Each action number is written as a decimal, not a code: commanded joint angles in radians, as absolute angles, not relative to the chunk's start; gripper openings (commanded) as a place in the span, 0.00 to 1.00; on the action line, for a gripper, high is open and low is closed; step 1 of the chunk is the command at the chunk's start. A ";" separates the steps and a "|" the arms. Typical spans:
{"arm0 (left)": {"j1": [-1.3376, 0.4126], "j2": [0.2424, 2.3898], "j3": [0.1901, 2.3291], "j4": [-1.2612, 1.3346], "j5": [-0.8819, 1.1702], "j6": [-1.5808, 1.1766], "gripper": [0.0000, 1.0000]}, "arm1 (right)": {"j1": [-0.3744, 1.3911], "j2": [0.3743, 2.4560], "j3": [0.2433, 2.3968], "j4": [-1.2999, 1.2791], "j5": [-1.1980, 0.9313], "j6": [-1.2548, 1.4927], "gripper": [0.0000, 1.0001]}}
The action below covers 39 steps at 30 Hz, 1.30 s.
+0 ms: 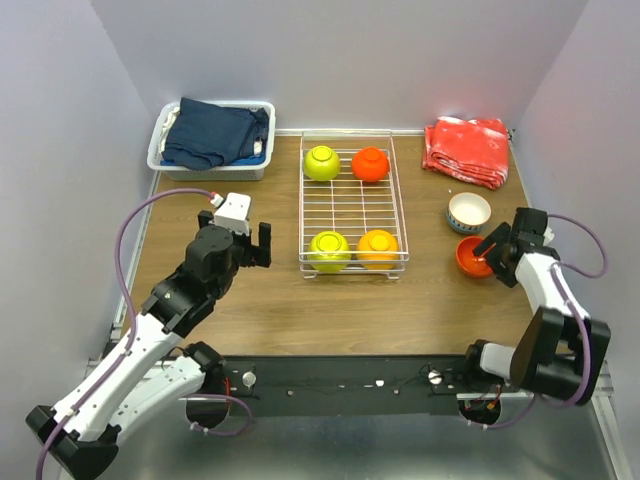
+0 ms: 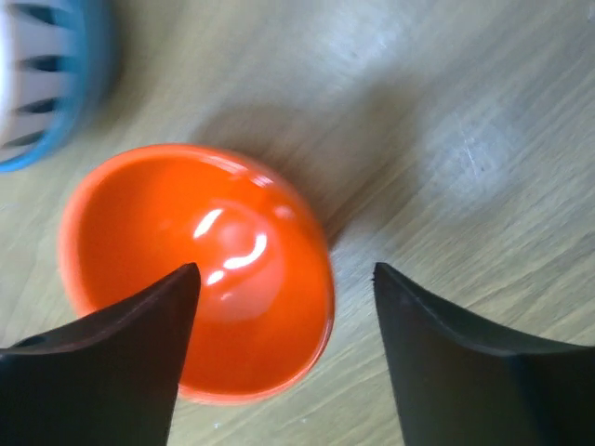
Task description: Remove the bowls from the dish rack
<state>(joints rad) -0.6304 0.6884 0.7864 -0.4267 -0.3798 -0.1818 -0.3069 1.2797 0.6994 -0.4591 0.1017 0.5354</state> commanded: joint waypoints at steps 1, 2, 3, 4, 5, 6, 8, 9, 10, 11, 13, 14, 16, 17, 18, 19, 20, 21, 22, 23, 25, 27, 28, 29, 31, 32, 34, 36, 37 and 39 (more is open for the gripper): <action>-0.627 0.764 0.816 -0.411 -0.292 -0.195 0.99 | -0.313 1.079 0.689 -0.428 0.035 0.554 0.89; -0.627 0.784 0.828 -0.425 -0.273 -0.201 0.99 | -0.313 1.040 0.687 -0.425 0.028 0.555 0.93; -0.627 0.826 0.844 -0.433 -0.256 -0.212 0.99 | -0.313 1.005 0.684 -0.420 0.020 0.546 0.93; -0.627 0.848 0.876 -0.440 -0.221 -0.218 0.99 | -0.313 0.946 0.683 -0.416 0.005 0.542 0.95; -0.627 0.873 0.894 -0.457 -0.206 -0.225 0.99 | -0.313 0.924 0.686 -0.411 -0.036 0.528 0.95; -0.629 0.917 0.911 -0.463 -0.187 -0.233 0.99 | -0.311 0.910 0.686 -0.411 -0.057 0.523 0.95; -0.629 0.962 0.956 -0.474 -0.149 -0.255 0.99 | -0.310 0.871 0.680 -0.402 -0.138 0.508 0.95; -0.629 1.007 0.974 -0.480 -0.147 -0.261 0.99 | -0.310 0.859 0.675 -0.399 -0.164 0.505 0.95; -0.630 1.032 1.012 -0.488 -0.144 -0.270 0.99 | -0.308 0.847 0.661 -0.394 -0.204 0.505 0.95; -0.630 1.057 1.034 -0.498 -0.149 -0.268 0.99 | -0.305 0.822 0.655 -0.381 -0.224 0.502 0.95; -0.632 1.136 1.099 -0.505 -0.156 -0.264 0.99 | -0.296 0.805 0.646 -0.370 -0.264 0.494 0.95; -0.632 1.166 1.124 -0.512 -0.172 -0.250 0.99 | -0.275 0.798 0.646 -0.361 -0.268 0.489 0.95; -0.634 1.262 1.213 -0.520 -0.190 -0.229 0.99 | -0.244 0.801 0.653 -0.360 -0.270 0.469 0.95; -0.634 1.297 1.248 -0.534 -0.202 -0.204 0.99 | -0.218 0.805 0.660 -0.362 -0.267 0.462 0.95; -0.634 1.371 1.287 -0.541 -0.221 -0.189 0.99 | -0.204 0.811 0.664 -0.364 -0.265 0.447 0.95; -0.635 1.408 1.355 -0.548 -0.228 -0.170 0.99 | -0.190 0.815 0.667 -0.365 -0.262 0.439 0.95; -0.635 1.443 1.391 -0.546 -0.241 -0.146 0.99 | -0.163 0.816 0.670 -0.365 -0.264 0.433 0.95; -0.635 1.516 1.422 -0.543 -0.255 -0.087 0.99 | -0.153 0.813 0.670 -0.364 -0.264 0.427 0.95; -0.637 1.557 1.493 -0.540 -0.267 -0.046 0.99 | -0.143 0.813 0.670 -0.361 -0.271 0.425 0.95; -0.637 1.598 1.532 -0.540 -0.284 -0.010 0.99 | -0.126 0.811 0.670 -0.356 -0.276 0.422 0.95; -0.638 1.728 1.653 -0.548 -0.323 0.138 0.99 | -0.106 0.807 0.667 -0.350 -0.285 0.413 0.95; -0.643 1.843 1.724 -0.561 -0.340 0.239 0.99 | -0.083 0.807 0.669 -0.344 -0.299 0.407 0.95; -0.646 1.876 1.782 -0.563 -0.362 0.312 0.99 | -0.077 0.805 0.666 -0.342 -0.310 0.407 0.95; -0.647 1.906 1.813 -0.563 -0.377 0.337 0.99 | -0.066 0.802 0.666 -0.344 -0.311 0.407 0.95; -0.649 1.998 1.930 -0.575 -0.403 0.342 0.99 | -0.055 0.799 0.666 -0.347 -0.305 0.400 0.95; -0.649 2.028 1.971 -0.590 -0.414 0.336 0.99 | -0.046 0.796 0.664 -0.348 -0.301 0.399 0.95; -0.652 2.103 2.061 -0.595 -0.425 0.324 0.99 | -0.038 0.793 0.660 -0.348 -0.299 0.396 0.95; -0.657 2.166 2.103 -0.588 -0.446 0.319 0.99 | -0.032 0.798 0.653 -0.342 -0.301 0.397 0.95; -0.657 2.183 2.127 -0.577 -0.462 0.319 0.99 | -0.031 0.799 0.653 -0.339 -0.304 0.396 0.95; -0.658 2.232 2.147 -0.546 -0.501 0.327 0.98 | -0.025 0.805 0.655 -0.337 -0.305 0.394 0.95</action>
